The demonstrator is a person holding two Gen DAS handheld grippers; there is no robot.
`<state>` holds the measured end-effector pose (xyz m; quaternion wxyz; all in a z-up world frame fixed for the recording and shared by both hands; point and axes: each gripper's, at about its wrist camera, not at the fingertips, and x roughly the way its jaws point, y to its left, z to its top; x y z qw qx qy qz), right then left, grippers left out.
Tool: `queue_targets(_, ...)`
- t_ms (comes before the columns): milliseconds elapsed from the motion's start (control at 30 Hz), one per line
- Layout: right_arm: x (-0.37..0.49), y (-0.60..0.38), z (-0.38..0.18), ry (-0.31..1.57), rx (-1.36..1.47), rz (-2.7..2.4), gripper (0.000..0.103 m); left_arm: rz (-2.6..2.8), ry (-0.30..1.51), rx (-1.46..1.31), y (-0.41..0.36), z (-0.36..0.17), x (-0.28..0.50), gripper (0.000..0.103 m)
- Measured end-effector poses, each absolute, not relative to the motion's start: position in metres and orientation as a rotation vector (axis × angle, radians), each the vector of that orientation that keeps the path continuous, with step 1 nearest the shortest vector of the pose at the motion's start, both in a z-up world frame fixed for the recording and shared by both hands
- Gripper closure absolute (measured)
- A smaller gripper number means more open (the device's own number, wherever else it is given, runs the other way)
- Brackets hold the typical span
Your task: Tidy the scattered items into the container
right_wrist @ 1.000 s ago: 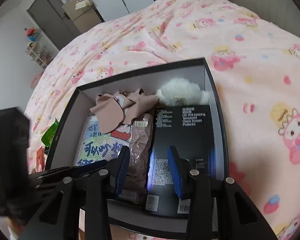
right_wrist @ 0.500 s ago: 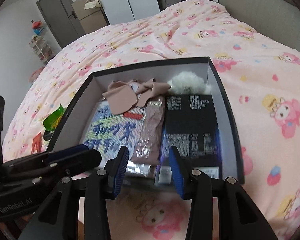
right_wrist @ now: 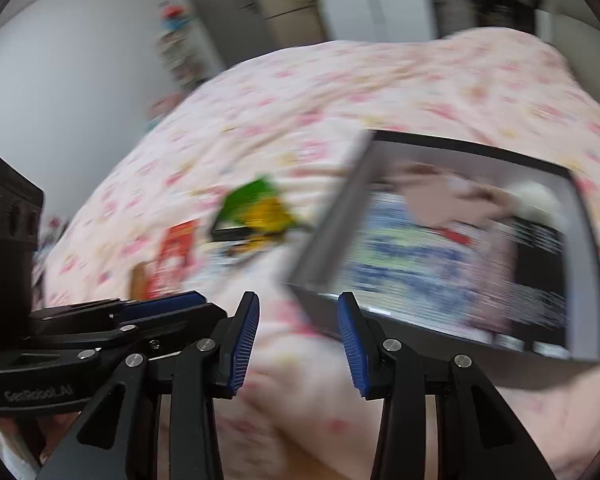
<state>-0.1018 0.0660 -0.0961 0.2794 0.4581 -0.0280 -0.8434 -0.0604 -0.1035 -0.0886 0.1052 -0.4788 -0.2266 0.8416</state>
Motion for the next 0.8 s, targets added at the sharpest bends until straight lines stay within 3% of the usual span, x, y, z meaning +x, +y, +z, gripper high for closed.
queue_targets(267, -0.118, -0.077, -0.124, 0.044, 1.342, -1.93, 0.065, 2.713, -1.117, -1.615, -0.279, -0.147, 0.003, 0.071)
queue_targets(433, -0.132, -0.146, -0.155, 0.154, 1.434, -1.777, 0.065, 2.661, -1.413, -1.623, -0.34, -0.194, 0.027, 0.071)
queue_targets(600, -0.152, -0.185, -0.184, 0.215, 1.507, -1.746, 0.064, 2.623, -1.56, -1.598, -0.363, -0.227, 0.024, 0.064)
queue_targets(800, -0.187, -0.212, -0.223, 0.211, 1.621, -1.705, 0.063, 2.576, -1.637, -1.529, -0.372, -0.246, 0.01, 0.063)
